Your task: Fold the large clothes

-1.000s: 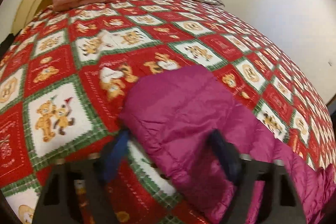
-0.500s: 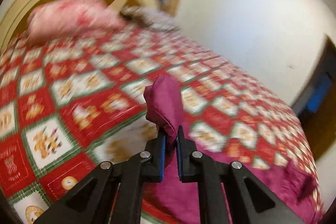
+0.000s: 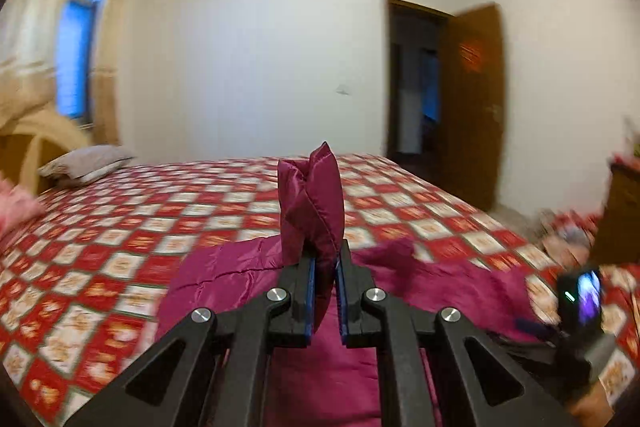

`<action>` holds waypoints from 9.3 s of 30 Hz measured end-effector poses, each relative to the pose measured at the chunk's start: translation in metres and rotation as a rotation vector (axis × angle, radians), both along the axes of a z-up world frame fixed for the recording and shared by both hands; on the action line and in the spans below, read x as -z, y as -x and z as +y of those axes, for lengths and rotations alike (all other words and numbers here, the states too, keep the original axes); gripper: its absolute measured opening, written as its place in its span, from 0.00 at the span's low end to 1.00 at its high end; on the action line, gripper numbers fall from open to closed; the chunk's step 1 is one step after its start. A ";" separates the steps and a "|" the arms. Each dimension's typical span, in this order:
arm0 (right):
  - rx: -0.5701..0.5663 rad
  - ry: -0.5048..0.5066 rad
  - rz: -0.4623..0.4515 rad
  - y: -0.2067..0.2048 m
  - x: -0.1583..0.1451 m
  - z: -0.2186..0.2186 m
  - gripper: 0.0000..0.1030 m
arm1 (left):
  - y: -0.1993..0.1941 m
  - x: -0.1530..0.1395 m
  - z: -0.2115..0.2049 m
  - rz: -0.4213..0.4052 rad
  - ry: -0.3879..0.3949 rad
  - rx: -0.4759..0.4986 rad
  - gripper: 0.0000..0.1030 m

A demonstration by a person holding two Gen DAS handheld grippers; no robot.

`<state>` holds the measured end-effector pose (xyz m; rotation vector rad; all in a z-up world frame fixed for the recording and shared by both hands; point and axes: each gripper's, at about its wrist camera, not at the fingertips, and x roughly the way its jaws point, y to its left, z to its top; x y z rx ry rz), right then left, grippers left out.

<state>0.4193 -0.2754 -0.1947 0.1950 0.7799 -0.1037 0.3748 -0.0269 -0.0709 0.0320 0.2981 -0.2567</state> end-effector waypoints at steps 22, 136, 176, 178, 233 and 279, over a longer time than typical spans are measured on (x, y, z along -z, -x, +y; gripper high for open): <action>-0.004 -0.097 -0.003 0.001 -0.004 -0.012 0.67 | 0.043 0.079 -0.043 0.372 0.017 0.181 0.87; 0.086 -0.241 -0.013 -0.079 0.005 0.002 0.14 | -0.186 0.099 -0.021 0.544 -0.270 -0.355 0.93; -0.102 -0.024 0.094 -0.129 -0.006 0.050 0.39 | -0.129 0.112 0.103 0.627 0.161 -0.265 0.34; -0.103 0.004 0.088 -0.127 -0.005 0.056 0.42 | -0.111 0.090 0.114 0.588 0.214 -0.271 0.44; -0.094 -0.058 -0.085 0.021 -0.088 0.001 0.70 | -0.063 0.022 0.056 0.435 0.090 0.001 0.75; -0.205 0.223 0.224 0.304 0.007 0.018 0.82 | 0.252 0.143 0.135 0.665 -0.005 0.094 0.78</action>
